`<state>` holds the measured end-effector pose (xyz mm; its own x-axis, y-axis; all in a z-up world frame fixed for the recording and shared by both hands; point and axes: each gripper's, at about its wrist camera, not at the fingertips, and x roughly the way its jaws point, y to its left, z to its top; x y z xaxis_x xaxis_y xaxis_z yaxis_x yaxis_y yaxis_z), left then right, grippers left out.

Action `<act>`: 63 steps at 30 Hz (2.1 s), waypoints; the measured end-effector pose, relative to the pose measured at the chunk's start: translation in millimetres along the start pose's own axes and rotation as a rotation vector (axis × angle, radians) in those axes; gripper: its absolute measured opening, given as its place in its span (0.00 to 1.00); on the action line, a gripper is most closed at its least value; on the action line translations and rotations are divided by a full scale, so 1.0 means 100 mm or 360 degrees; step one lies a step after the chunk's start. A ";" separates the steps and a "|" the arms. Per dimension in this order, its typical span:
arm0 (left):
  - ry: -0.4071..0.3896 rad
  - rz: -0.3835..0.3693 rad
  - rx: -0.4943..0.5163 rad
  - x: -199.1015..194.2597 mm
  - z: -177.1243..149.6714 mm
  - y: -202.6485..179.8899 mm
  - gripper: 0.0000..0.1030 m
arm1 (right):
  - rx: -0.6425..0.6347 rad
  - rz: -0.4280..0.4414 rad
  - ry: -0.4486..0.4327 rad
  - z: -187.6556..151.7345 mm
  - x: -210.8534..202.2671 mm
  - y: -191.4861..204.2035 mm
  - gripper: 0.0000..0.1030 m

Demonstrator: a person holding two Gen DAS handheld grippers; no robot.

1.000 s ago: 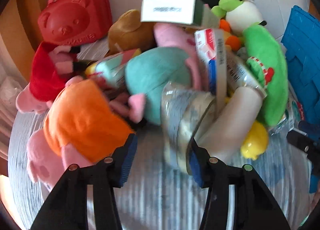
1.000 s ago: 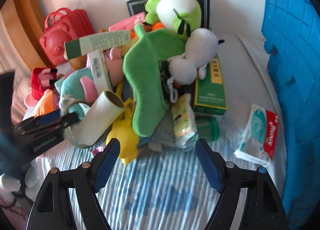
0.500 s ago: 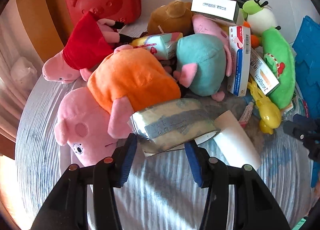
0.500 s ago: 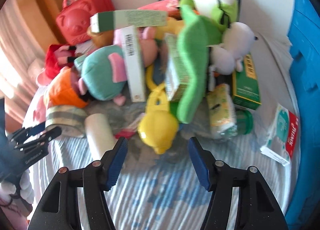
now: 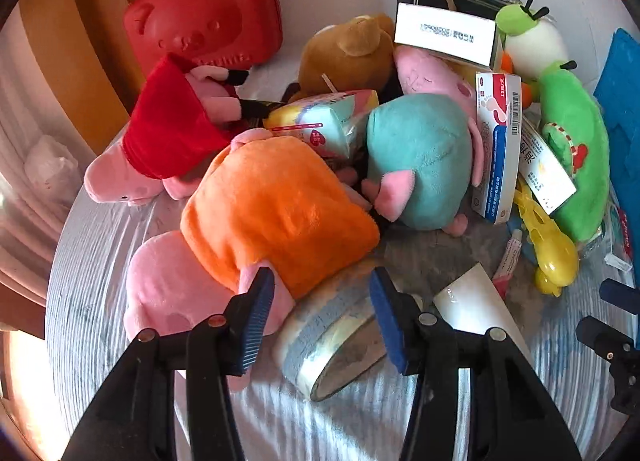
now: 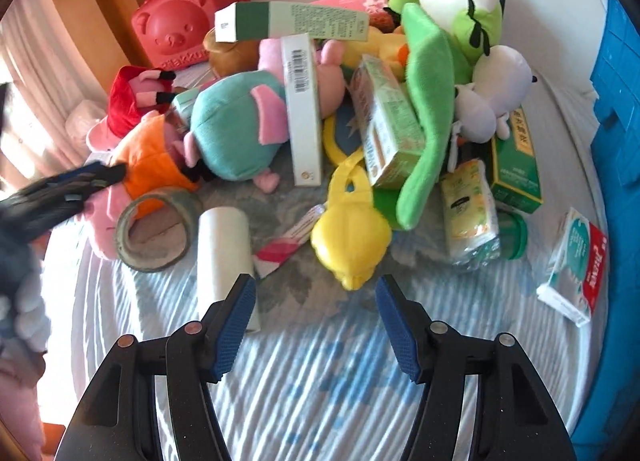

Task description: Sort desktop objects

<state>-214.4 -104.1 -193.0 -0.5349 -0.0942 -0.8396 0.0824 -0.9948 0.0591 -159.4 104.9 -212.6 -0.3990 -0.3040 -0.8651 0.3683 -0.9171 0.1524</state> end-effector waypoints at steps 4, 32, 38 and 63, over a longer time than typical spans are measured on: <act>0.0037 -0.0121 0.0036 -0.20 -0.36 -0.02 0.48 | -0.0015 -0.0011 -0.0002 -0.09 -0.08 0.04 0.62; -0.0040 0.0143 -0.0057 -0.56 -0.76 0.86 0.52 | -0.0079 0.0066 0.0075 -0.47 -0.02 0.58 0.71; 0.0095 0.0029 -0.0050 -0.31 -0.74 0.80 0.52 | -0.0068 0.0038 0.0079 -0.53 -0.04 0.60 0.71; 0.0339 -0.0391 0.0522 -0.04 -0.95 0.21 0.69 | 0.0094 0.0012 0.0109 -0.73 0.06 0.52 0.94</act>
<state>-130.2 -120.8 -239.4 -0.3180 0.1214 -0.9403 -0.3141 -0.9492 -0.0163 -81.9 74.6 -244.6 -0.3375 -0.2946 -0.8940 0.3204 -0.9290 0.1852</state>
